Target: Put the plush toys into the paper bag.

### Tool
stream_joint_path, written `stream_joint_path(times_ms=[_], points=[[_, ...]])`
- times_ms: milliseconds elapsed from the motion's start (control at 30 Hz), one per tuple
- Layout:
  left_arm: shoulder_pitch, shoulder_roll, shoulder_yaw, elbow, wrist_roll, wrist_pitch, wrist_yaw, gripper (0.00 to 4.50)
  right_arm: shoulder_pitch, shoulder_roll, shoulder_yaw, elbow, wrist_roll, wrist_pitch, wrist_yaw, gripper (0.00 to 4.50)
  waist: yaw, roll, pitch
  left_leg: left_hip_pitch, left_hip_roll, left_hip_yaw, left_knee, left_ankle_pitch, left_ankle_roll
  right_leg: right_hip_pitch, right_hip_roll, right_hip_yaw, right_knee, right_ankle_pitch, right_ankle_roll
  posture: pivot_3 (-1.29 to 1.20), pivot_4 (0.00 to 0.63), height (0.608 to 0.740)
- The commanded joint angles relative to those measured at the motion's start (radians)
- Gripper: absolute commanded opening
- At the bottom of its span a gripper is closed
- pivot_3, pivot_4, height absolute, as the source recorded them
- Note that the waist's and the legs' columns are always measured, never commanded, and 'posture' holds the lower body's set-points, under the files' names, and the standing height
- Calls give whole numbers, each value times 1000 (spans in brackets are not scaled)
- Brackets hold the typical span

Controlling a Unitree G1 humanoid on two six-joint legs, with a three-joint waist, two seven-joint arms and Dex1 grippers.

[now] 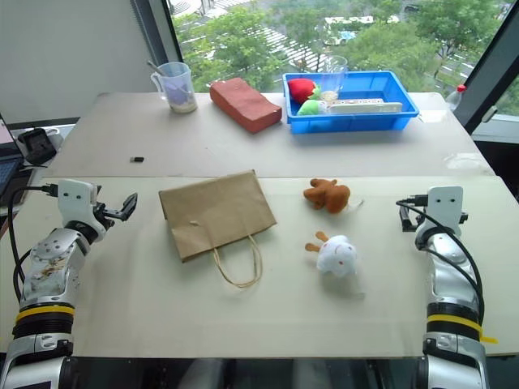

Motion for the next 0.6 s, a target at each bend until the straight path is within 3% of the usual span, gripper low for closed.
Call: stream_joint_path(times_ms=[33, 133, 267, 467, 600], points=[[-6, 37, 28, -40, -10, -2, -9, 4411, -9, -16, -18, -22, 15, -25, 0, 4500, 0, 0, 0, 0, 0, 0, 0, 0, 0, 0, 0, 0, 0, 0, 0, 0, 150, 740], [-33, 105, 46, -122, -87, 9, -143, 4411, -20, -54, 4, -74, 32, -1, 89, 4500, -2, 0, 0, 0, 0, 0, 0, 0, 0, 0, 0, 0, 0, 0, 0, 0, 150, 740], [-95, 211, -35, -255, -166, 70, -363, 4411, -22, -111, 67, -213, 119, 89, 317, 4500, 1, 0, 0, -2, 0, 0, 0, 0, 0, -1, 0, 0, 1, 0, 0, 0, 150, 740], [-169, 288, -249, -352, -137, 37, -654, 4411, 8, -171, 150, -520, 332, 283, 596, 4500, 0, 1, 0, 2, 0, 0, 0, -2, 3, 4, 1, 0, 0, 0, 1, 0, 150, 740], [-208, 279, -405, -295, -32, -150, -818, 4411, 2, -216, 221, -733, 461, 435, 696, 4500, 1, 0, 0, -1, 1, 0, 0, -2, 4, 1, 1, 0, 1, 0, 0, 0, 150, 740]])
